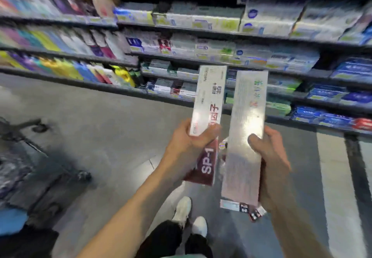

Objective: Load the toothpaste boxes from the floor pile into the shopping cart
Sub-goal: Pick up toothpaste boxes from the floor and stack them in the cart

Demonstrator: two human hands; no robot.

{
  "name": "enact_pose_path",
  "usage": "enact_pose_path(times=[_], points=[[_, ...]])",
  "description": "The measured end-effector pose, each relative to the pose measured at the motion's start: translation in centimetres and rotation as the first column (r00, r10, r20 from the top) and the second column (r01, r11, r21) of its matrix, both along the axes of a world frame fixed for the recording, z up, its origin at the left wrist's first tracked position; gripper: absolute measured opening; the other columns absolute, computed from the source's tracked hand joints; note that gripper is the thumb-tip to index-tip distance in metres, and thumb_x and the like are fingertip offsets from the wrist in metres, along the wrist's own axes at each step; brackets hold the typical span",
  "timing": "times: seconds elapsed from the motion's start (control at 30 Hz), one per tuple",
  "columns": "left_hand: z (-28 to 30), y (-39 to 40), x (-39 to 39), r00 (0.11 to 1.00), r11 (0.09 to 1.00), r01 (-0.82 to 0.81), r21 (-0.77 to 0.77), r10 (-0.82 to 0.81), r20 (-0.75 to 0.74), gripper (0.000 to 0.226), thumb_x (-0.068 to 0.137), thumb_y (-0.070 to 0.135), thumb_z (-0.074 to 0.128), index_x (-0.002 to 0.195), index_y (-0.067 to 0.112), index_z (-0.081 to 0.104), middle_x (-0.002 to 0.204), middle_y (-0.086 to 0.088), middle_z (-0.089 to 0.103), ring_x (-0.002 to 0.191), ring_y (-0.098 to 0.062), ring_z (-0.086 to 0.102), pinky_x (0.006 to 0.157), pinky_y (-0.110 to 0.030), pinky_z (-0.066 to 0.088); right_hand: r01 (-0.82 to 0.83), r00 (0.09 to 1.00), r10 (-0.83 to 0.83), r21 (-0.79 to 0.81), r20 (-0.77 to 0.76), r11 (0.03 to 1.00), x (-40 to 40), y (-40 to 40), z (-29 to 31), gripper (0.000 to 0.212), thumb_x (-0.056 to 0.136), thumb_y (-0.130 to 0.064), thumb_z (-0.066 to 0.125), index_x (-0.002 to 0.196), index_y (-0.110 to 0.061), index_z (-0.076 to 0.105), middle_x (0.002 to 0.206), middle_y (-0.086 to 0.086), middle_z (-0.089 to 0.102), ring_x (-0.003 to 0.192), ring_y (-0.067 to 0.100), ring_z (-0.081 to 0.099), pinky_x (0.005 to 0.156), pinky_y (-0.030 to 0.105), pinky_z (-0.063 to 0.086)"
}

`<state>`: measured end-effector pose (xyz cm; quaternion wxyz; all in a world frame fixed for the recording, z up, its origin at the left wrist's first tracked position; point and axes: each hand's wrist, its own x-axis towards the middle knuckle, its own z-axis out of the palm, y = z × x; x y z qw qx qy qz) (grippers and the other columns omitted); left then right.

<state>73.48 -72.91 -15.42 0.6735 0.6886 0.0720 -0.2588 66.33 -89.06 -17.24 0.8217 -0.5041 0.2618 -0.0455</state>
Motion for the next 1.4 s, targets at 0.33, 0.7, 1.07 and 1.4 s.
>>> enact_pose_path(times=[0.33,0.7,1.07,1.4], points=[[10.4,13.5,-2.1,0.898,0.9,-0.437,-0.011,0.437,0.053,0.074,0.056,0.056,0.081,0.118,0.022,0.062,0.09,0.004,0.078,0.074,-0.016,0.076,0.069,-0.035,0.057,-0.519,0.855,0.515,0.094,0.063,0.85,4.9,12.3,10.1,0.064,0.075,-0.022,0.07,0.135,-0.02,0.049,0.112,0.013,0.074,0.103,0.035,0.072,0.081,0.052,0.06],[10.2,36.1,-8.1,0.538,0.549,-0.83,-0.101,0.835,0.114,0.063,0.06,0.053,0.075,0.113,0.02,0.063,0.089,0.006,0.076,0.073,-0.008,0.071,0.07,-0.031,0.055,-0.858,0.512,0.858,0.064,0.038,0.509,7.9,36.4,11.1,0.099,0.047,-0.046,0.097,0.135,-0.027,0.054,0.12,0.02,0.067,0.097,0.033,0.066,0.097,0.063,0.047],[7.2,58.9,-11.1,0.403,0.417,-0.901,-0.124,0.907,0.124,0.073,0.056,0.059,0.08,0.121,0.028,0.064,0.112,0.007,0.075,0.103,-0.017,0.072,0.096,-0.046,0.056,-0.92,0.391,0.92,-0.047,-0.01,0.39,8.9,59.8,9.1,0.053,0.074,-0.029,0.071,0.125,-0.024,0.058,0.107,0.006,0.073,0.086,0.019,0.071,0.066,0.031,0.058],[0.9,70.9,-7.8,0.3,0.279,-0.947,0.161,0.946,0.127,0.054,0.075,0.027,0.089,0.113,0.027,0.05,0.101,0.013,0.072,0.093,-0.002,0.069,0.084,-0.027,0.053,-0.94,0.335,0.933,-0.107,-0.127,0.323,12.5,73.0,5.3,0.057,0.077,-0.024,0.079,0.128,-0.027,0.054,0.111,-0.001,0.075,0.094,0.017,0.074,0.069,0.028,0.059]])
